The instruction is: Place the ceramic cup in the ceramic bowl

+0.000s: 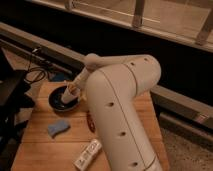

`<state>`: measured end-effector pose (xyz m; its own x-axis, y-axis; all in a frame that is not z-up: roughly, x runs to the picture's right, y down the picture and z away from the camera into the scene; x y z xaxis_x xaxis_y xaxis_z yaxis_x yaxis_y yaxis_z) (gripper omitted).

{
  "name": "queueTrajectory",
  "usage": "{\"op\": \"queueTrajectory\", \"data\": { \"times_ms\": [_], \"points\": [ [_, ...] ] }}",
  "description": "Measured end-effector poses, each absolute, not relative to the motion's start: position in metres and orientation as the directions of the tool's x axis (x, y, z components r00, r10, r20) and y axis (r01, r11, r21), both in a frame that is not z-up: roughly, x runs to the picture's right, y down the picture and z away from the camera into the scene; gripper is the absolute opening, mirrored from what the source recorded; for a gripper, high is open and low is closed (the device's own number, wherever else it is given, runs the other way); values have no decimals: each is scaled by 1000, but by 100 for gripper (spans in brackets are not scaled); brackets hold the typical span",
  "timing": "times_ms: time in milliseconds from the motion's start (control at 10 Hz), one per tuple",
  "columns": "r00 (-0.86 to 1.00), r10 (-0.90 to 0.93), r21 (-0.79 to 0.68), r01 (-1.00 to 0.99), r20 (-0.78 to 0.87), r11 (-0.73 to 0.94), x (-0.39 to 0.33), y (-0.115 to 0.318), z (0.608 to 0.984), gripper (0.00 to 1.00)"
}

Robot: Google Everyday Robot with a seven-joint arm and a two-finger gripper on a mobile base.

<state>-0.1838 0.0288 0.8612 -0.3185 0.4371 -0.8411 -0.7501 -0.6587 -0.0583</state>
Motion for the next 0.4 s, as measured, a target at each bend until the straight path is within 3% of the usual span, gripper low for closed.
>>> {"op": "queueTrajectory", "data": {
  "times_ms": [400],
  "points": [
    [-293,446,-79,-758,-846,-647,-189,25,834,80]
  ]
}}
